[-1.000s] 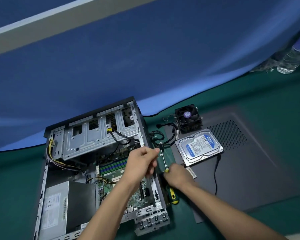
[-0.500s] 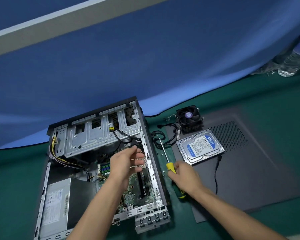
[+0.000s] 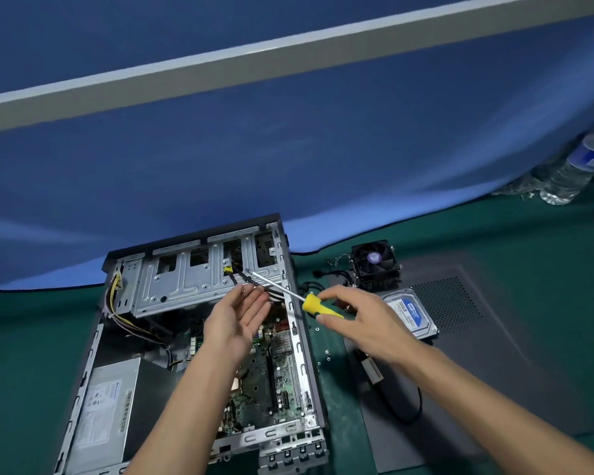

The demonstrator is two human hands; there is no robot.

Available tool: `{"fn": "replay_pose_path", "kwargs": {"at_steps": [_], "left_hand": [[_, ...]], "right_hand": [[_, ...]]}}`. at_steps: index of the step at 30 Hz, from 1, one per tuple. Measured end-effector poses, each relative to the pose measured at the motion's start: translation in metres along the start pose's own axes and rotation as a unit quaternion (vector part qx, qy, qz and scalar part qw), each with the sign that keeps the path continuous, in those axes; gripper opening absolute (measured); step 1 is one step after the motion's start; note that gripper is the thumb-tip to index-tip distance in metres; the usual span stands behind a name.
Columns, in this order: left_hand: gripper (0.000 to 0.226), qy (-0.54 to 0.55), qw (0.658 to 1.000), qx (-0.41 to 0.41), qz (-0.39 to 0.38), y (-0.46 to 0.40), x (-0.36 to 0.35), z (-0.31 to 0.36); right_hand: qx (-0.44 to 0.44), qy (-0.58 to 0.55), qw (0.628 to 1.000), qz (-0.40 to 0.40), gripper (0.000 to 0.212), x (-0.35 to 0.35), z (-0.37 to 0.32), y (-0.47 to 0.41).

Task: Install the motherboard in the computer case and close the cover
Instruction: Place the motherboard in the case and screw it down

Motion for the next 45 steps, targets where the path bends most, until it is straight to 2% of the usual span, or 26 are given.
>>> {"fn": "replay_pose_path", "kwargs": {"at_steps": [4,11,17,25,29,31,34,36,42,45], "left_hand": [[0.017,0.063,0.998,0.021,0.006,0.000,0.008,0.002],[0.018,0.141,0.988,0.050,0.027,-0.001,0.029,0.005],[0.020,0.152,0.986,0.066,0.000,-0.004,0.039,0.008],[0.017,0.149,0.985,0.082,-0.012,-0.011,0.062,0.020],[0.016,0.133,0.988,0.076,0.007,-0.013,0.075,0.017],[0.015,0.138,0.986,0.087,0.012,-0.013,0.080,0.014],[0.013,0.161,0.981,0.106,0.028,-0.017,0.089,0.012],[0.011,0.178,0.975,0.125,0.038,-0.019,0.093,0.008],[0.012,0.166,0.965,0.196,0.062,-0.028,0.097,-0.015],[0.013,0.139,0.962,0.224,0.065,-0.033,0.099,-0.025]], "right_hand": [[0.007,0.059,0.998,-0.004,0.034,0.004,-0.008,-0.008],[0.018,0.092,0.996,-0.007,0.025,0.001,-0.018,-0.020],[0.024,0.122,0.992,-0.017,0.031,-0.008,-0.036,-0.023],[-0.015,0.171,0.985,-0.036,0.033,-0.023,-0.063,-0.025],[-0.065,0.180,0.979,-0.070,0.023,-0.026,-0.077,-0.036],[-0.088,0.136,0.984,-0.076,0.012,-0.027,-0.085,-0.041],[-0.129,-0.023,0.991,-0.032,0.007,-0.025,-0.098,-0.045],[-0.130,-0.056,0.990,0.017,0.010,-0.025,-0.107,-0.044],[-0.121,0.073,0.989,0.048,0.018,-0.049,-0.115,-0.041],[-0.130,0.085,0.987,0.039,0.018,-0.054,-0.105,-0.046]]}}
Point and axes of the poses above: each hand's wrist, its own y-axis away from the middle knuckle, its own x-axis out of the back of the hand, z = x × y, the point moved 6 cm from there along -y, towards the middle knuckle, and after that the axes turned 9 degrees about y, right-handed, at the moved point
